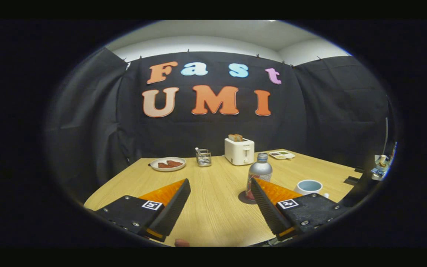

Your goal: Take the bottle from table, then pour the juice into the cup, finally place the bottle on the coaster

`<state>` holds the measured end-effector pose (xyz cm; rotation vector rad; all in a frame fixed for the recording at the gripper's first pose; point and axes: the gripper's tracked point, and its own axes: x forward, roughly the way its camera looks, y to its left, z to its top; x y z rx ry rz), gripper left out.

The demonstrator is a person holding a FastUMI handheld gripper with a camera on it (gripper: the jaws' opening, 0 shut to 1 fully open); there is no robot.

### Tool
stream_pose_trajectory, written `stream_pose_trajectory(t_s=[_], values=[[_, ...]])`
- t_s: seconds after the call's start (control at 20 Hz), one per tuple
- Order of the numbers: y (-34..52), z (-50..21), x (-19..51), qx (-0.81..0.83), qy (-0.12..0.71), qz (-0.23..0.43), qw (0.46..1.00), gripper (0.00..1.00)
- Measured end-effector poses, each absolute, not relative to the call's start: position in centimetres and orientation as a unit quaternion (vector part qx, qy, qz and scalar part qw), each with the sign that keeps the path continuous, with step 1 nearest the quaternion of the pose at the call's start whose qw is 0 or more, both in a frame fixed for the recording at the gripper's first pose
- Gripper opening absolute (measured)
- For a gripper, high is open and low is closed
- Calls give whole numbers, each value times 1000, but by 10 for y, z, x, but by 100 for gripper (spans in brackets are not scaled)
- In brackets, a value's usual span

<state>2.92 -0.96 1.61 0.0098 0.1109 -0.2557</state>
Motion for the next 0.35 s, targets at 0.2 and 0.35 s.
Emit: stream_pose_trajectory(t_s=[0.2, 0.35], values=[[6, 11, 18, 6, 50, -107, 993, 97], [11, 12, 14, 1, 46, -102, 994, 97]])
